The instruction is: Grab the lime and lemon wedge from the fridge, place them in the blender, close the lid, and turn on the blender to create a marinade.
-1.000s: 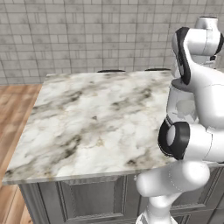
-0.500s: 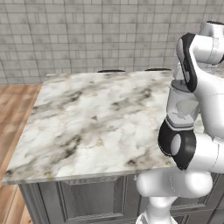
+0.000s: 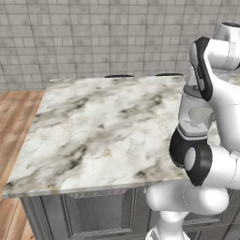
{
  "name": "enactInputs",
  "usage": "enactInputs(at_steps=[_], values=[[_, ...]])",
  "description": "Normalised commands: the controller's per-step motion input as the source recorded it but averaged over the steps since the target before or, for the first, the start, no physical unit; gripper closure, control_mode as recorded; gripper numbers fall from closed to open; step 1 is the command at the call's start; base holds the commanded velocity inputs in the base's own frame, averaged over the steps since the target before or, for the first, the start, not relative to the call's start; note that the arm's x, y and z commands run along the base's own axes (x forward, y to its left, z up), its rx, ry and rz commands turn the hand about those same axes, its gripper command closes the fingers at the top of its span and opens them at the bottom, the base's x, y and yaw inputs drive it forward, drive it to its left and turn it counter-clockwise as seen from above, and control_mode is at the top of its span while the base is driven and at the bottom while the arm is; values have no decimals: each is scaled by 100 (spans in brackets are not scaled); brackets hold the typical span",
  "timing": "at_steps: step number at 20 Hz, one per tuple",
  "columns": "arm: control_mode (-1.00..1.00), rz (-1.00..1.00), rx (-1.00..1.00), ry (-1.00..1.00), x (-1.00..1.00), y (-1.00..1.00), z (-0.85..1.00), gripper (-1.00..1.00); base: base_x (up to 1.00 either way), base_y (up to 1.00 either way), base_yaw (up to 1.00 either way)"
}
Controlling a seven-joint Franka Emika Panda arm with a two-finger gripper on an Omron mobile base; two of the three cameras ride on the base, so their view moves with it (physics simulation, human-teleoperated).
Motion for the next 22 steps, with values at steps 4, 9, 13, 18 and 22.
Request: enactInputs(at_steps=[4,9,13,18,22], values=[[-100,0,0,-6,0,0,24,-100,0,0,0],[-100,0,0,-7,0,6,13,-100,0,0,0],[-100,-1,0,-9,-23,4,7,-100,0,0,0],[-100,-1,0,-16,-98,0,1,-100,0,0,0],[-100,0,0,-15,-68,9,0,-100,0,0,0]])
